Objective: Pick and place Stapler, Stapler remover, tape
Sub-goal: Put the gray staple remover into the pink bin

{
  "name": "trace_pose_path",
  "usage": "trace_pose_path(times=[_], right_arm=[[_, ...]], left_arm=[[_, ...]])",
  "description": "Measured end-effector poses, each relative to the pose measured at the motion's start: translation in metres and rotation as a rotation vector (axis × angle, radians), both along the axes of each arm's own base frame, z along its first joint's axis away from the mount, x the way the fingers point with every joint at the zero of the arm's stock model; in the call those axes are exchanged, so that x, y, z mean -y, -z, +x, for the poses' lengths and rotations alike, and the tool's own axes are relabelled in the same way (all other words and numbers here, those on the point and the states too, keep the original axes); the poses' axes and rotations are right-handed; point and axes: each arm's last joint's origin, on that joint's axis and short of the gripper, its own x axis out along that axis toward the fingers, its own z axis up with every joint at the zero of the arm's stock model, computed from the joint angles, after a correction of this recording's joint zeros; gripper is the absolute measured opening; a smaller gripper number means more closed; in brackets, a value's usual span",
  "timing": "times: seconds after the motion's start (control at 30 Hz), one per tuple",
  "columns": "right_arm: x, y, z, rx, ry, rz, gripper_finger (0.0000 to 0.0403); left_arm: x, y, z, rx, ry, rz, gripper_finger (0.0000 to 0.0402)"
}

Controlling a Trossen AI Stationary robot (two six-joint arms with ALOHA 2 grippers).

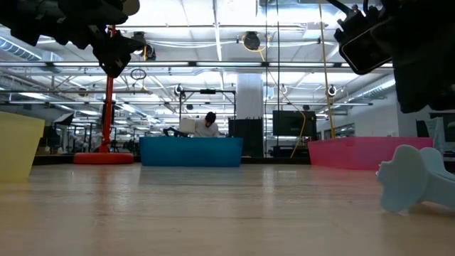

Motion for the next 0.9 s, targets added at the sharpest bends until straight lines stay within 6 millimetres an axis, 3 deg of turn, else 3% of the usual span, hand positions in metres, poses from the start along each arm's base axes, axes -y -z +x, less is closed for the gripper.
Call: trace_pose_path(times=[0.5, 0.9], right_arm=[[0.000, 0.000, 0.000, -0.001, -0.010, -0.006, 0.0149], [-0.005, 0.022, 0.005, -0.064, -0.091, -0.007, 0.0156]], left_arm=[[0.000, 0.000, 0.000, 0.001, 0.002, 0.002, 0.0212], [0.000, 0.000, 0.000, 0.002, 0.002, 0.003, 0.0212]])
